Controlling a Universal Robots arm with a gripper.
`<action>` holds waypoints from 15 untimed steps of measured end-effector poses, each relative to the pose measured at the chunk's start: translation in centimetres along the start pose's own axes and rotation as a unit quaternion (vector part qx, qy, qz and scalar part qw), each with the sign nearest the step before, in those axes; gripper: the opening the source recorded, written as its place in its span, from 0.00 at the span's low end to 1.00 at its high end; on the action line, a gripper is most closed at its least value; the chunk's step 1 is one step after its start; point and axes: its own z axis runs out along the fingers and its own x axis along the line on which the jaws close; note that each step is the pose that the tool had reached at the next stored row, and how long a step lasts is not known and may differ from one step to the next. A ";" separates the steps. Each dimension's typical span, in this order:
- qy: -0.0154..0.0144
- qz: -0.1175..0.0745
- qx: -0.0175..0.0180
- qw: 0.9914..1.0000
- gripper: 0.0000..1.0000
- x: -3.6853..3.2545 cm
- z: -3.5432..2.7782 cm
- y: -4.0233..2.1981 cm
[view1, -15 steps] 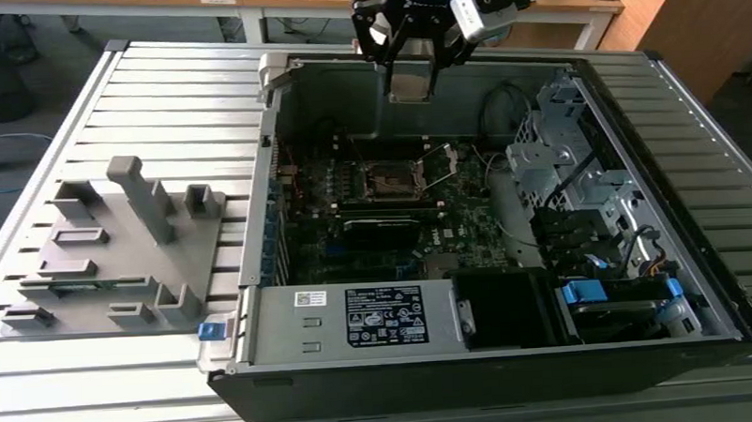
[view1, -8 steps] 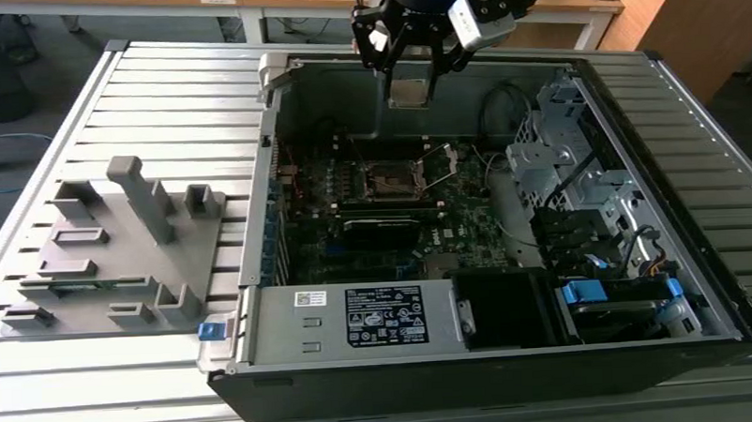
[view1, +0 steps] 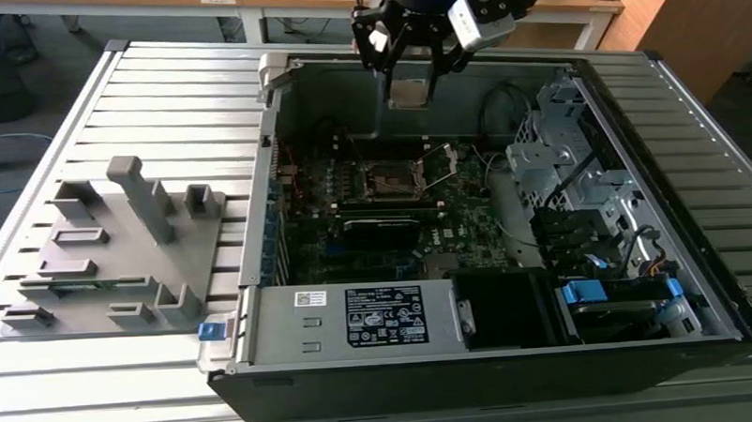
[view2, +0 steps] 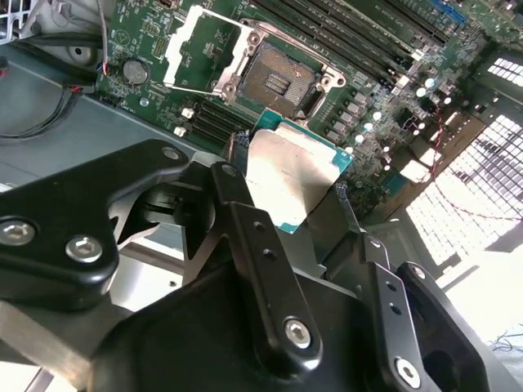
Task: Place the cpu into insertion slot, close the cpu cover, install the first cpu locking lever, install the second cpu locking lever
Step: 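Place the cpu into insertion slot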
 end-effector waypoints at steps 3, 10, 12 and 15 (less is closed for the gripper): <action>0.000 0.000 0.000 1.000 0.54 0.00 0.14 -0.01; 0.000 0.000 0.000 1.000 0.54 -0.01 0.24 -0.02; 0.000 0.000 0.000 1.000 0.54 -0.01 0.31 -0.03; 0.000 0.000 0.000 1.000 0.54 0.00 0.36 -0.03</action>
